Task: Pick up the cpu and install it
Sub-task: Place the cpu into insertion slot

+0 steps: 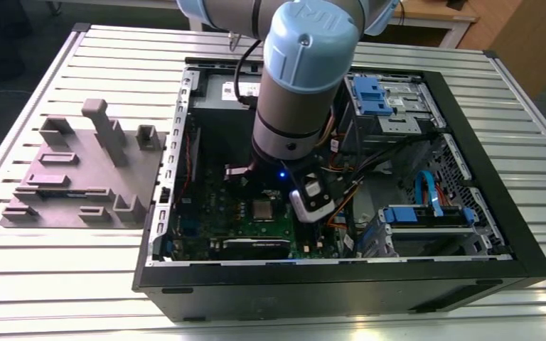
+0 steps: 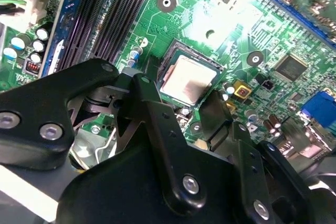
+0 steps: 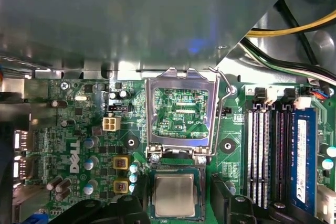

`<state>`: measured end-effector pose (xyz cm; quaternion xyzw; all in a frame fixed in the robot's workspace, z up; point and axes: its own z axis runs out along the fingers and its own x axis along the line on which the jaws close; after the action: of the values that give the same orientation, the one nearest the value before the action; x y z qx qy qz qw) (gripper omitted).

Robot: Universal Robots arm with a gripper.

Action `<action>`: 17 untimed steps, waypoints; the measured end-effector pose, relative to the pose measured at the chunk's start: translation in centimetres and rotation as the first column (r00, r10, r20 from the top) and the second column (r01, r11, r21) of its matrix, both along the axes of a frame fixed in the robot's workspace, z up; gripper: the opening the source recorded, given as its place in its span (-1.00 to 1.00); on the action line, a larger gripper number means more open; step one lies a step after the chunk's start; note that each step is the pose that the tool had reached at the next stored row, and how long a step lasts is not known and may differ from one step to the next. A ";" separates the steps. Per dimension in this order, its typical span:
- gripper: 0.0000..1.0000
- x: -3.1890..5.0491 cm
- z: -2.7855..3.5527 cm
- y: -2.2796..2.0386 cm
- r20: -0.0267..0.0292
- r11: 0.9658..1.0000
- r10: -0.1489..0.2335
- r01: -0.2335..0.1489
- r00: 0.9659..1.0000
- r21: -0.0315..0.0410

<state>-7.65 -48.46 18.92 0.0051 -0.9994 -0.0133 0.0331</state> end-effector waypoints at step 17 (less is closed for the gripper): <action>-0.04 0.00 0.32 -0.13 0.000 1.000 -0.001 0.001 1.000 0.005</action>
<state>-7.65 -48.59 19.24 0.0048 -0.9993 -0.0161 0.0330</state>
